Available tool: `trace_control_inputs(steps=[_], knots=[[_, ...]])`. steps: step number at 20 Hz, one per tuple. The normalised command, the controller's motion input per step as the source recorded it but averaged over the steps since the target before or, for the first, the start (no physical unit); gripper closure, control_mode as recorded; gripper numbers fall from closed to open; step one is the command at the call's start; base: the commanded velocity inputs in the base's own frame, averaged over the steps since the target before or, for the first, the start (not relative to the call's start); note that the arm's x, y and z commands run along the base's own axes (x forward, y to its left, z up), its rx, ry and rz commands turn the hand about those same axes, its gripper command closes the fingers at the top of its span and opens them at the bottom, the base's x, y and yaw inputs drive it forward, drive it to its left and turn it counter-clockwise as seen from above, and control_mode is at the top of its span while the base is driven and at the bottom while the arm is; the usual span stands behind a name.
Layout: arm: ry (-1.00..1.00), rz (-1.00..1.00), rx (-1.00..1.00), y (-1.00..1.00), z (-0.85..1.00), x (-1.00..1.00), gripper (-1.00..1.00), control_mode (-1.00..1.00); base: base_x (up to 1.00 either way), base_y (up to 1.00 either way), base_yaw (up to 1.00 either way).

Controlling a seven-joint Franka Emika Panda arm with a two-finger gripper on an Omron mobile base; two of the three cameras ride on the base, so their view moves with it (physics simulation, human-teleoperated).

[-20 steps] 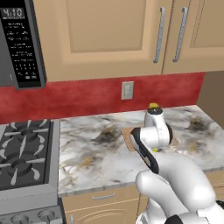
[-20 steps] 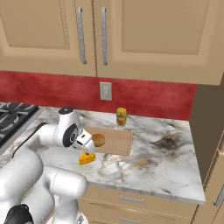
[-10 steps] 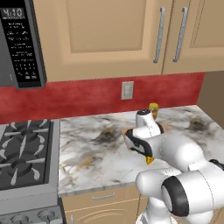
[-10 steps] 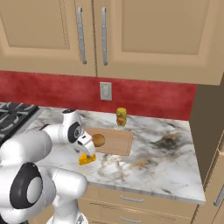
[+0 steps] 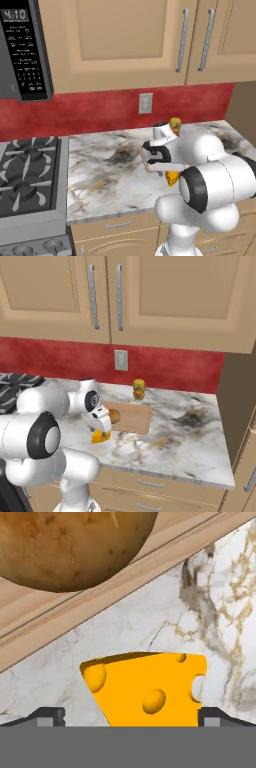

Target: Retrieve the reheated potato from the microwave, then place the potato, cheese, and condiment on the cutting board.

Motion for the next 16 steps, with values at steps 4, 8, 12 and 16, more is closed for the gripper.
trace_control_inputs(steps=[4,8,12,16], knots=[[0.05,-0.03,-0.02,-0.23,-0.39,-0.24,-1.0,-1.0,0.0,0.0,0.0],[0.01,-0.04,-0.02,-0.02,-0.45,-0.56,1.0,-1.0,0.0,0.0,0.0],[0.0,-0.03,-0.01,0.0,-0.43,-0.59,1.0,-1.0,0.0,0.0,0.0],[-0.03,0.0,0.0,0.0,-0.1,-0.44,1.0,-1.0,0.0,0.0,0.0]])
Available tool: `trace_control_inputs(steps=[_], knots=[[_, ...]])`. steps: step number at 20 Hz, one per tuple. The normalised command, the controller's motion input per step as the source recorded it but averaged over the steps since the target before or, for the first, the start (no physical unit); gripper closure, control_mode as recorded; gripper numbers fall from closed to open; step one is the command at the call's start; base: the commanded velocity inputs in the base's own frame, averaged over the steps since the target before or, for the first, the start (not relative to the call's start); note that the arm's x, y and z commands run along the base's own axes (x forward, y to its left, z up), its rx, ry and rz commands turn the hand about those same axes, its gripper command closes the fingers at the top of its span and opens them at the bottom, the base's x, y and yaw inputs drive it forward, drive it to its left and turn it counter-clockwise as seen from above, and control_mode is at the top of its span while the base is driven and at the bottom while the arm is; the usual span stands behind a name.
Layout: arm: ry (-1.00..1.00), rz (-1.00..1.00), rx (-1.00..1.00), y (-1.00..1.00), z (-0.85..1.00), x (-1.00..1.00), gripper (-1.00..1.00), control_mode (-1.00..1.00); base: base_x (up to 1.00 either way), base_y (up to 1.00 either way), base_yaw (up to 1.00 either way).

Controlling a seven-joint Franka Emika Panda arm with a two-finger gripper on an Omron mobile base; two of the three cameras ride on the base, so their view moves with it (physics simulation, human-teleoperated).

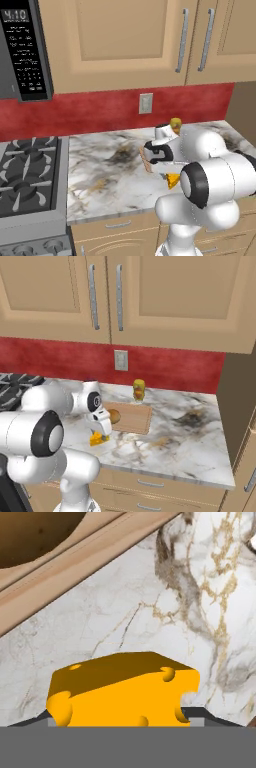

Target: Retrieve the reheated potato from the microwave, then place the potato, cheese, and condiment on the cutting board.

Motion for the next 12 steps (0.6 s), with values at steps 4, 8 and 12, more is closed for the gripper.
trace_control_inputs(steps=[4,8,12], knots=[[-0.17,0.0,0.0,0.11,0.29,-0.49,1.0,-1.0,0.0,0.0,0.0],[-0.15,0.0,0.0,0.28,0.71,-0.13,1.0,-1.0,0.0,0.0,0.0],[-0.05,0.0,0.0,0.23,0.67,0.19,1.0,-1.0,0.0,0.0,0.0]])
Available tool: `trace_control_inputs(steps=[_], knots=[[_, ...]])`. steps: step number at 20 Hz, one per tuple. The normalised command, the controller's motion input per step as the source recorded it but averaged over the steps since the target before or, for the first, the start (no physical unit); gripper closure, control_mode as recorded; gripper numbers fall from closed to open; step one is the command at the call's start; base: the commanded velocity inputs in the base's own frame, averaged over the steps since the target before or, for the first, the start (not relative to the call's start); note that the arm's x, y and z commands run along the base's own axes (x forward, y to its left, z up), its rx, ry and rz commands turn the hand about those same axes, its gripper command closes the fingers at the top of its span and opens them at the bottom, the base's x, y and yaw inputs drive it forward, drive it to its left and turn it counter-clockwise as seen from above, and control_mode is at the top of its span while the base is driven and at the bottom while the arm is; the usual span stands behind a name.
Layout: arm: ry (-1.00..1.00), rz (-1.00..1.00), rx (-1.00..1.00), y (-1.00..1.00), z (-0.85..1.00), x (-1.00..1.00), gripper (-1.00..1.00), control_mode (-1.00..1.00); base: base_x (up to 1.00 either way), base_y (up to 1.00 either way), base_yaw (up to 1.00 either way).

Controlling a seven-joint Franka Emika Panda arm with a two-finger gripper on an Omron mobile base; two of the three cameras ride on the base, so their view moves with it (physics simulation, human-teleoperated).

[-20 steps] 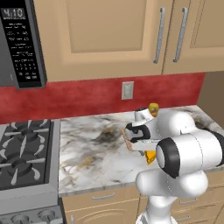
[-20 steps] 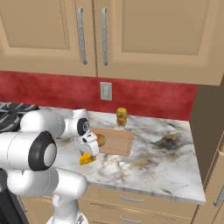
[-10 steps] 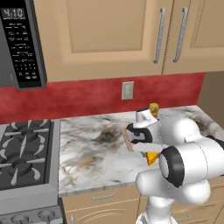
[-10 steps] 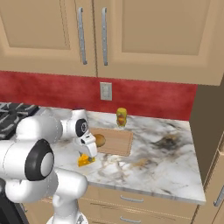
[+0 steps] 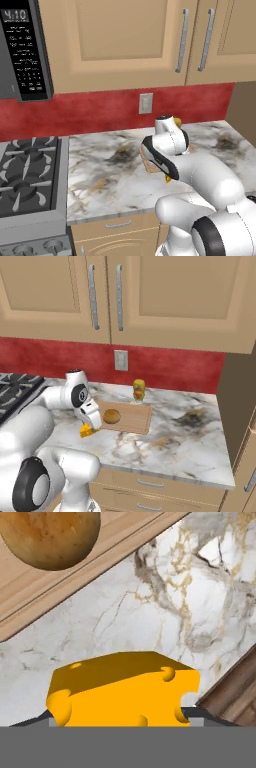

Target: Retrieve the reheated potato from the microwave, then place the potato, cheese, and condiment on the cutting board.

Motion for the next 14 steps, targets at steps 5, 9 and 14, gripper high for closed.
trace_control_inputs(steps=[5,9,14], knots=[[0.0,0.0,0.0,0.1,0.38,0.51,1.0,-1.0,0.0,0.0,0.0],[0.0,0.0,0.0,0.16,0.21,0.54,1.0,-1.0,0.0,0.0,0.0],[0.0,0.0,0.0,0.37,0.03,0.44,1.0,-1.0,0.0,0.0,0.0]])
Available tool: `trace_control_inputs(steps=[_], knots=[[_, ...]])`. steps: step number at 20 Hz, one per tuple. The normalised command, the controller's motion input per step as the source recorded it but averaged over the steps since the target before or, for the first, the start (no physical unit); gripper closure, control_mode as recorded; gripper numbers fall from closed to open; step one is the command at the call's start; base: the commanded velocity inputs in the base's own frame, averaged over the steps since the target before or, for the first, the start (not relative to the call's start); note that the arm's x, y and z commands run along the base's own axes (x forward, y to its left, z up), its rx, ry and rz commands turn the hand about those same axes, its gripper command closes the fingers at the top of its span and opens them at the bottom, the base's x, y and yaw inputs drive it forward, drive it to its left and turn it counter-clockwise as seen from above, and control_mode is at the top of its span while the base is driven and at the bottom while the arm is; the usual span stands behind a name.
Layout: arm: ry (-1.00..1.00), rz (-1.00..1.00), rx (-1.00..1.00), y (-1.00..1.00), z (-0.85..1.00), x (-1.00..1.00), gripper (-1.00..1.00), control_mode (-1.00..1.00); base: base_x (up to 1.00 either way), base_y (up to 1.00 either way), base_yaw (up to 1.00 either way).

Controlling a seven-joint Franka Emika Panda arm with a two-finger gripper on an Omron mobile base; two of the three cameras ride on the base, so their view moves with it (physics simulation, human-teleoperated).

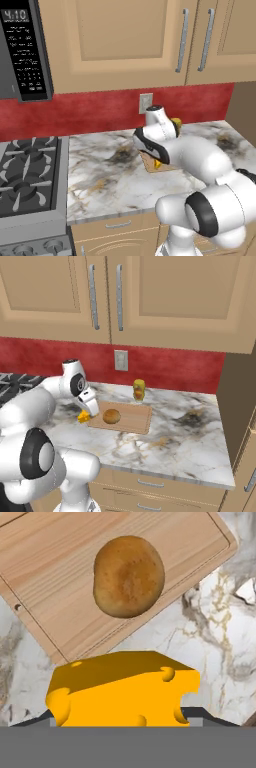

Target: Retrieve the reheated potato from the microwave, then place the potato, cheese, and condiment on the cutting board.

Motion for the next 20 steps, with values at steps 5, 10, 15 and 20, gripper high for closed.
trace_control_inputs(steps=[5,10,15,20], knots=[[0.0,0.0,0.0,0.32,0.0,0.35,1.0,-1.0,0.0,0.0,0.0],[0.0,0.0,0.0,0.05,0.0,0.5,1.0,-1.0,0.0,0.0,0.0],[0.0,0.0,-0.02,0.0,0.0,0.53,1.0,-1.0,0.0,0.0,0.0],[0.01,0.0,-0.01,0.0,-0.1,0.45,1.0,-1.0,0.0,0.0,0.0]])
